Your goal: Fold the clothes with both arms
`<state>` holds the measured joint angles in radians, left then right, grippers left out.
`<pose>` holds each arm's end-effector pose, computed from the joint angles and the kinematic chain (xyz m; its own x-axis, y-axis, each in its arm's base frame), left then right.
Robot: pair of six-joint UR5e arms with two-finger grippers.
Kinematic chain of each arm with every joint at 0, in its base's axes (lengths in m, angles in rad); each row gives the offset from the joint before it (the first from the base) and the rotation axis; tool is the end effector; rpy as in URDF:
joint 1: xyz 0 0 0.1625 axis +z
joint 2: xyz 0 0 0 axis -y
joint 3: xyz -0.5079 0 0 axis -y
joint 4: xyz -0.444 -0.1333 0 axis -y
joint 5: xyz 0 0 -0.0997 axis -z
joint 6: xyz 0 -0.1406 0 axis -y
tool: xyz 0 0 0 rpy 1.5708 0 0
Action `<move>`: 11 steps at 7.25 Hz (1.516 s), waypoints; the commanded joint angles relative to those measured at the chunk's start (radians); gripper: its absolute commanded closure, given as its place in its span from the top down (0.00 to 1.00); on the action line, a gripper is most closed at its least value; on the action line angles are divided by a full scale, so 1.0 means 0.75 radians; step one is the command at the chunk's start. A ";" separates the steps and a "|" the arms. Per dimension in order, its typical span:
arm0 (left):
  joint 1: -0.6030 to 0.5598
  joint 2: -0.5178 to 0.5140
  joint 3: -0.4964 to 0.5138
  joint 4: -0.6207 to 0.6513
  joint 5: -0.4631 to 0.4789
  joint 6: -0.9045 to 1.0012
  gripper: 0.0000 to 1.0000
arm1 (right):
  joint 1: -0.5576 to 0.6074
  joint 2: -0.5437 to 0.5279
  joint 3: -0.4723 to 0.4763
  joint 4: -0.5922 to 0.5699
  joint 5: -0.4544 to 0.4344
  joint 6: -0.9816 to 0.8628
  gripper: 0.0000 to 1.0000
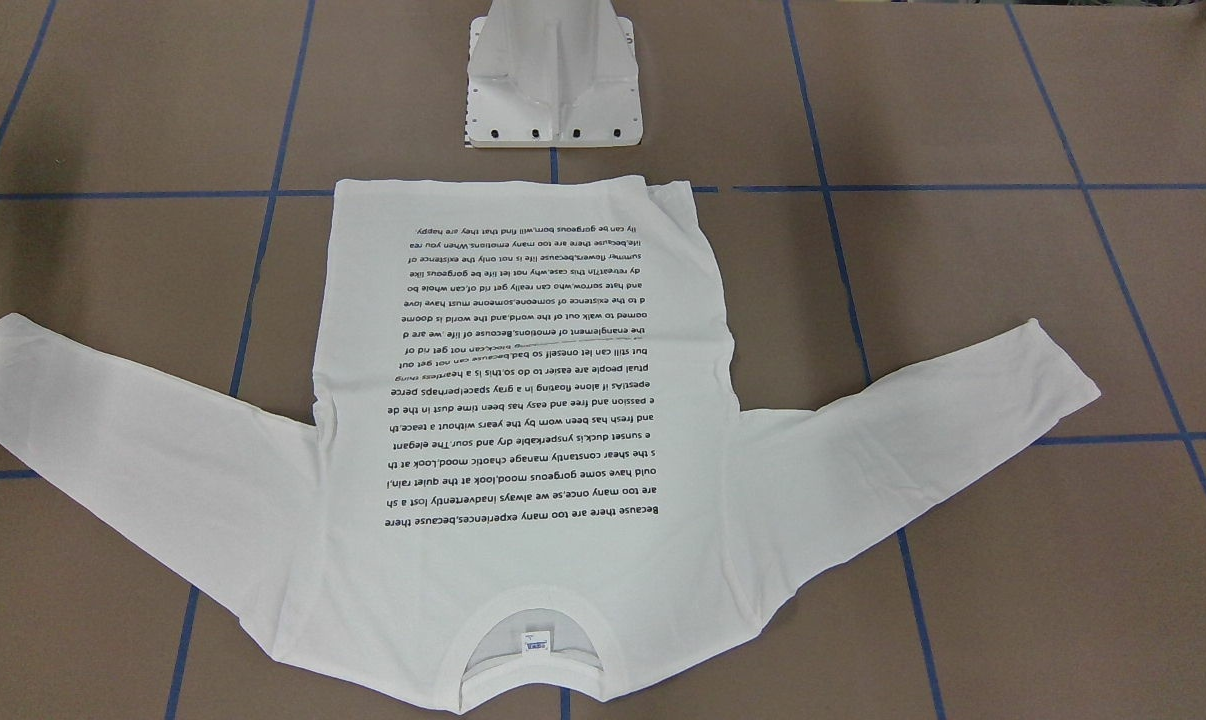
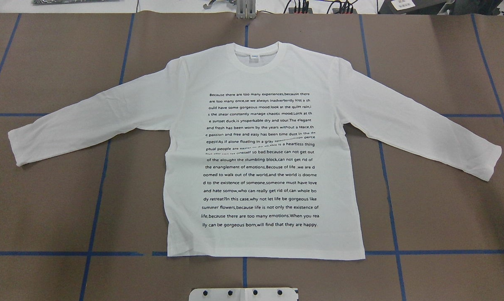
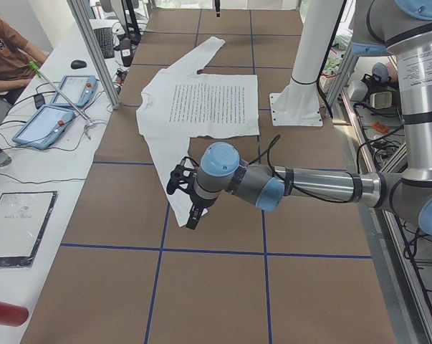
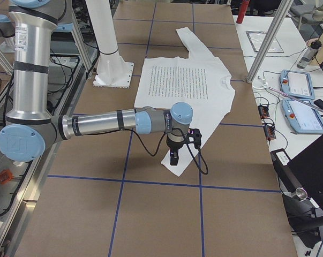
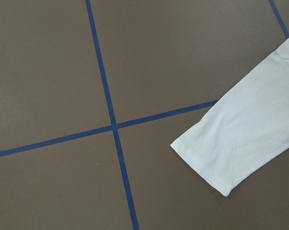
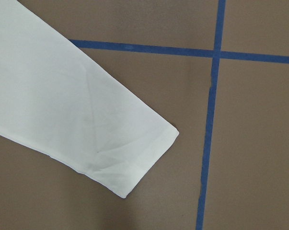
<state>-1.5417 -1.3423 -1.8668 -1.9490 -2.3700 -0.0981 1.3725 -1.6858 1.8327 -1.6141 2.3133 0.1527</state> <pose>-0.0191 -0.4609 0.6727 0.6873 0.2392 -0.6859 0.0413 0.9298 0.3657 -0.0592 -0.4887 0.6948 0.7301 -0.0629 0.6804 0.0859 0.9963 -0.0001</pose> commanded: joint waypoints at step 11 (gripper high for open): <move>0.000 0.000 -0.039 -0.007 -0.006 0.006 1.00 | -0.143 0.090 -0.437 0.521 -0.088 0.449 0.96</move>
<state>-1.5416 -1.3422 -1.8850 -1.9545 -2.3756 -0.0938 1.2711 -1.6307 1.5558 -1.2734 2.2824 0.4717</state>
